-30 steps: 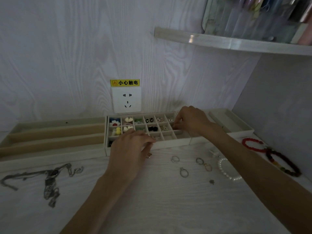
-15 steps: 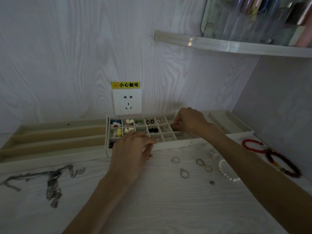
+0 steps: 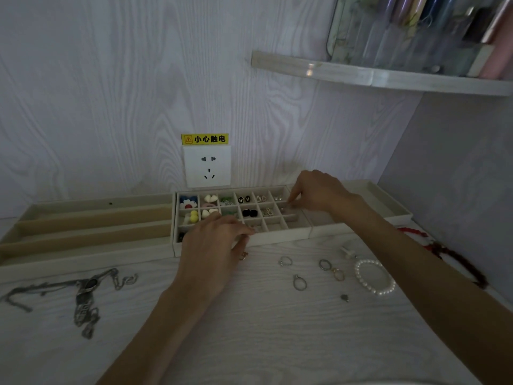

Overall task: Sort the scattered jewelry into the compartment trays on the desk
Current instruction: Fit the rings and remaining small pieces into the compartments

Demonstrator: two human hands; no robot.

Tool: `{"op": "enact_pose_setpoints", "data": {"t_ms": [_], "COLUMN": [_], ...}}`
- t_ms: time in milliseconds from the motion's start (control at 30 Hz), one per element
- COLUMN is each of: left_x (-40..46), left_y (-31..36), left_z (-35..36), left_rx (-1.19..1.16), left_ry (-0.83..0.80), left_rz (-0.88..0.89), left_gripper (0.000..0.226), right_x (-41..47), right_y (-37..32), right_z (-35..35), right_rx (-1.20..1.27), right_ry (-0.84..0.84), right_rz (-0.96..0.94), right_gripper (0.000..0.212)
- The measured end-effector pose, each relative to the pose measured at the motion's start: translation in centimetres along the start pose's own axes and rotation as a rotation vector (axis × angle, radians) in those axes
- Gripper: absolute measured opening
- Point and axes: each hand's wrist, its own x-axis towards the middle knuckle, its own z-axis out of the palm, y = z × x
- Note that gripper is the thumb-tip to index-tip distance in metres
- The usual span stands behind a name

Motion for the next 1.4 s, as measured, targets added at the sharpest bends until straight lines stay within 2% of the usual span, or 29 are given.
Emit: {"op": "enact_pose_setpoints", "data": {"t_ms": [133, 267, 333, 433, 500, 667, 767, 933, 1000, 1067, 1200, 1267, 1333, 1400], "left_x": [-0.1, -0.4, -0.7, -1.6, -2.4, -3.5, -3.8, -4.2, -4.4, -4.5, -4.5, -4.4, -4.3, -4.2], "left_y": [0.0, 1.3, 2.5, 4.4, 5.7, 7.4, 7.4, 7.3, 7.6, 8.3, 9.5, 9.9, 10.2, 10.4], "left_z": [0.0, -0.4, -0.6, -1.1, -1.4, -1.1, -0.7, -0.4, -0.4, -0.4, -0.4, -0.8, -1.2, -1.4], "left_rx": [0.018, -0.032, -0.099, -0.266, -0.307, -0.139, -0.103, -0.125, -0.199, -0.310, -0.478, -0.523, -0.556, -0.598], "left_ry": [0.010, 0.002, -0.070, -0.296, -0.383, -0.570, -0.616, -0.490, -0.415, -0.340, -0.169, -0.121, -0.078, -0.036], "left_rz": [0.012, 0.025, 0.024, -0.022, 0.009, 0.203, 0.219, 0.173, 0.118, 0.053, 0.033, 0.048, 0.046, 0.024], "left_gripper": [0.016, 0.016, 0.016, 0.016, 0.019, 0.040, 0.042, 0.037, 0.035, 0.033, 0.026, 0.024, 0.022, 0.018], "right_x": [-3.6, -9.0, -11.5, -14.3, -16.0, -18.1, -18.5, -18.9, -18.9, -18.9, -19.0, -19.0, -18.9, -18.9], "right_y": [0.4, 1.2, 1.5, 1.6, 1.7, 2.2, 2.1, 2.5, 2.4, 1.7, 0.9, 0.7, 0.5, 0.2], "right_z": [-2.1, -1.9, -1.1, 0.1, 0.4, 1.2, 1.8, 2.7, 2.8, 2.4, 1.8, 1.6, 1.6, 1.6], "right_rx": [0.084, 0.173, 0.173, 0.124, 0.114, 0.103, 0.076, 0.193, 0.384, 0.694, 1.185, 1.405, 1.537, 1.567], "right_ry": [0.061, 0.037, 0.023, -0.012, -0.016, 0.021, 0.046, 0.085, 0.127, 0.133, -0.098, -0.188, -0.237, -0.250], "right_rz": [-0.034, -0.045, -0.043, -0.078, -0.079, -0.039, 0.004, 0.079, 0.093, 0.141, 0.256, 0.294, 0.311, 0.307], "right_gripper": [0.016, 0.013, 0.014, 0.016, 0.017, 0.017, 0.017, 0.009, 0.007, 0.008, 0.026, 0.021, 0.013, 0.014]}}
